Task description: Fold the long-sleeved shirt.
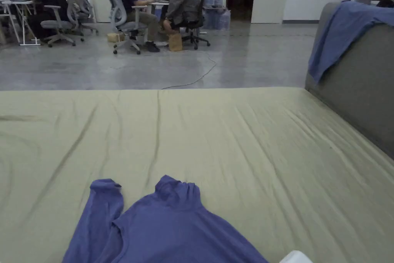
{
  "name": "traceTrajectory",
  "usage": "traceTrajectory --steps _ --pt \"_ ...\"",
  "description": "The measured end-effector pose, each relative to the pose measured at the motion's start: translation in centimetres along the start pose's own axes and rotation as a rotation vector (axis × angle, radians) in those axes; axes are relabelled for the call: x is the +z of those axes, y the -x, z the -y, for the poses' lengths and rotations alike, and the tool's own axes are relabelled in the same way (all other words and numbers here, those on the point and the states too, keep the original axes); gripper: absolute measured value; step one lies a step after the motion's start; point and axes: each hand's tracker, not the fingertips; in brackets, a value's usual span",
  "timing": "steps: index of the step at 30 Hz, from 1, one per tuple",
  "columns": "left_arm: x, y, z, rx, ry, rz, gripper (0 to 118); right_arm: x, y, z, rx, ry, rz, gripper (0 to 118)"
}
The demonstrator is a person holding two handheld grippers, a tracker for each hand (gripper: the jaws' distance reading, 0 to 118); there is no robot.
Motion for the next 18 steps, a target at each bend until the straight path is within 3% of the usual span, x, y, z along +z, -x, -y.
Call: traceTrajectory --steps 7,8,9,10,11,12,13,14,15,16,18 --pt "1.9 1.6 7.4 0.037 0.099 -0.049 0 1.2 2.4 5.9 -0.025 0.139 -0.075 8" --pt "1.4 2.0 8.1 0.050 0.124 -0.079 0 0.7 2.5 6.4 -0.045 0.177 -0.090 14" --pt "0.8 2.4 8.6 0.065 0.144 -0.104 0 0.0 2.5 6.5 -0.072 0.225 -0.099 28" --pt "0.2 2.6 8.9 0.068 0.166 -0.123 0 -0.5 2.3 6.7 -0.100 0.266 -0.096 52" --pt "-0.5 2.7 9.1 0.080 0.197 -0.140 7 -0.9 2.0 7.1 -0.162 0.299 -0.082 88" --pt "-0.8 2.6 8.9 0.096 0.235 -0.149 24 -0.9 1.5 7.4 -0.222 0.327 -0.035 102" --pt "-0.6 2.3 8.8 0.096 0.260 -0.177 52 -0.1 1.0 7.7 -0.270 0.309 -0.049 102" --pt "-0.2 1.9 8.7 0.086 0.232 -0.165 93 1.0 0.4 7.8 -0.295 0.265 -0.082 102" --pt "0.9 1.3 8.6 0.062 0.176 -0.132 112 2.8 -0.3 7.8 -0.361 0.202 -0.093 102" --pt "1.9 0.7 8.4 0.044 0.115 -0.092 118 4.3 -0.8 7.8 -0.421 0.169 -0.095 102" --pt "4.4 -0.8 7.9 0.019 -0.005 -0.058 118 8.1 -1.5 7.8 -0.536 0.087 -0.111 102"
